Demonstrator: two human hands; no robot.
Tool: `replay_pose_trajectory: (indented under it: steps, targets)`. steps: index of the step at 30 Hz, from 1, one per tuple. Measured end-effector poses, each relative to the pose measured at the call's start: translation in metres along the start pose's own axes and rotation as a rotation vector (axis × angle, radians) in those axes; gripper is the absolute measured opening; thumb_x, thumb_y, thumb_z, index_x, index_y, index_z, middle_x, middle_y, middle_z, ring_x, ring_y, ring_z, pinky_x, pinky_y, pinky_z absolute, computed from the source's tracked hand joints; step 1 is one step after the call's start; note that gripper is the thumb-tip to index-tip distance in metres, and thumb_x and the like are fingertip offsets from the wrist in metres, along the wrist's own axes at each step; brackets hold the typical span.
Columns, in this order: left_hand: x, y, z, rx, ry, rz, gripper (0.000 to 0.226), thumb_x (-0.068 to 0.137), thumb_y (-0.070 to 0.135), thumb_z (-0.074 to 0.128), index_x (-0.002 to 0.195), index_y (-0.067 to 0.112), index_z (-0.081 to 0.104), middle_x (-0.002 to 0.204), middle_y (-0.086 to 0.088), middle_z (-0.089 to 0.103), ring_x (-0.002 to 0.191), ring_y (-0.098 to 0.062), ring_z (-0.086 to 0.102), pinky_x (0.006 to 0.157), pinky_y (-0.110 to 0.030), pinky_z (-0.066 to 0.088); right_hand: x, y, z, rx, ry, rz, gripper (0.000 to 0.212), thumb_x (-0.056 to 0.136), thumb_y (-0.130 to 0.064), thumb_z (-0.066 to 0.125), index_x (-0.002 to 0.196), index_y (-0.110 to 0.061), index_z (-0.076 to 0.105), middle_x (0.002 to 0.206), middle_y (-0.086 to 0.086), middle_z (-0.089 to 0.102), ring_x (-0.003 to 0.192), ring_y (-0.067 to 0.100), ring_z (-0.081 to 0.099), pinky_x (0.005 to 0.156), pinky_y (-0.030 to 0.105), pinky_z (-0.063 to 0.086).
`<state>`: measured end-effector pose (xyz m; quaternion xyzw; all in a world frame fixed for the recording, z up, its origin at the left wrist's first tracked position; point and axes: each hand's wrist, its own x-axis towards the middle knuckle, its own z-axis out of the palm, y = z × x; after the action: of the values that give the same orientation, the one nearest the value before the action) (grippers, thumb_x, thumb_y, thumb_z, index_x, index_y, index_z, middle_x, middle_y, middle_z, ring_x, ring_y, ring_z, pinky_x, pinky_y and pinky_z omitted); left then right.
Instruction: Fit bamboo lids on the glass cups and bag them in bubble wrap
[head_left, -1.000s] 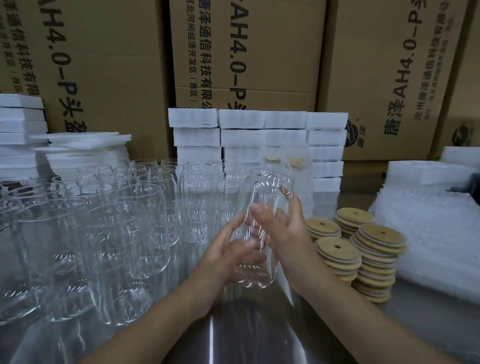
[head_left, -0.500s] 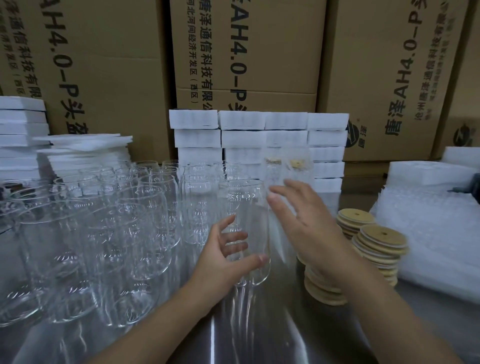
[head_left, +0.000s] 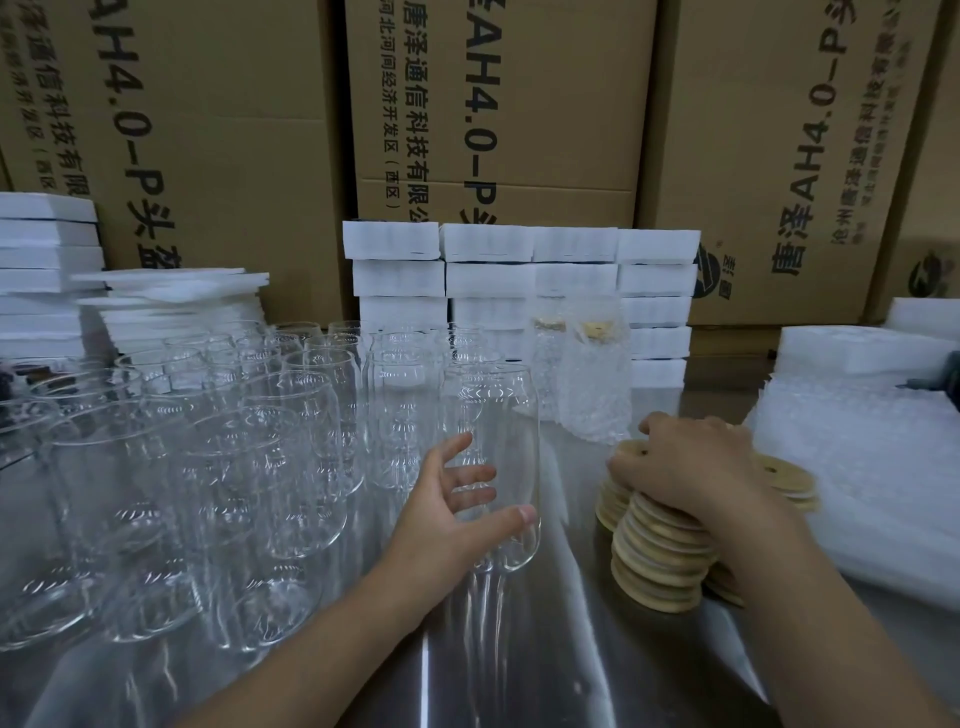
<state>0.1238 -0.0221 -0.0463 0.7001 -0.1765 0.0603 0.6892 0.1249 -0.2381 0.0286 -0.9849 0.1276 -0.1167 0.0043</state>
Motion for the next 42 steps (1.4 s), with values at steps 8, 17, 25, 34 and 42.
replay_pose_trajectory:
  steps: [8, 17, 25, 34, 42]
  targets:
    - [0.001, -0.002, -0.001, 0.067, 0.03, 0.022, 0.089, 0.039, 0.054, 0.08, 0.118, 0.051, 0.04, 0.119, 0.012, 0.06, 0.108, 0.0, 0.06, 0.085, -0.024, 0.054, 0.002, -0.009, -0.001, 0.469, 0.393, -0.071, 0.079, 0.073, -0.053, 0.067, 0.141, -0.026, 0.036, 0.125, 0.003, 0.05, 0.113, 0.025, 0.05, 0.095, 0.042, 0.042]
    - [0.003, -0.007, -0.002, 0.245, 0.028, 0.052, 0.106, 0.04, 0.058, 0.079, 0.134, 0.051, 0.031, 0.12, 0.023, 0.053, 0.111, 0.007, 0.053, 0.09, -0.026, 0.052, -0.019, -0.029, -0.006, 1.404, 0.575, -0.449, 0.051, 0.075, -0.023, 0.078, 0.116, -0.034, 0.051, 0.116, -0.006, 0.051, 0.103, 0.011, 0.062, 0.094, 0.028, 0.05]
    - [0.005, -0.013, 0.0, 0.239, -0.038, 0.068, 0.094, 0.041, 0.053, 0.082, 0.122, 0.062, 0.035, 0.121, 0.021, 0.054, 0.104, 0.014, 0.054, 0.072, -0.01, 0.048, -0.023, -0.045, 0.002, 1.621, 0.229, -0.566, 0.03, 0.076, -0.012, 0.077, 0.092, -0.015, 0.052, 0.08, -0.016, 0.068, 0.082, -0.001, 0.064, 0.071, 0.014, 0.049]
    - [0.007, -0.019, -0.001, 0.241, -0.032, 0.045, 0.101, 0.038, 0.057, 0.082, 0.128, 0.056, 0.035, 0.12, 0.019, 0.054, 0.106, 0.011, 0.054, 0.077, -0.016, 0.048, -0.025, -0.048, 0.003, 1.462, 0.234, -0.556, 0.021, 0.088, -0.007, 0.063, 0.096, -0.026, 0.069, 0.099, -0.006, 0.069, 0.092, 0.004, 0.064, 0.082, 0.018, 0.05]
    - [0.007, -0.018, 0.0, 0.232, -0.031, 0.038, 0.102, 0.038, 0.057, 0.082, 0.129, 0.055, 0.035, 0.119, 0.02, 0.055, 0.107, 0.01, 0.055, 0.075, -0.014, 0.047, -0.029, -0.049, 0.001, 1.255, 0.276, -0.652, 0.045, 0.094, -0.002, 0.049, 0.105, -0.042, 0.064, 0.125, -0.016, 0.059, 0.121, -0.006, 0.047, 0.104, 0.016, 0.036]
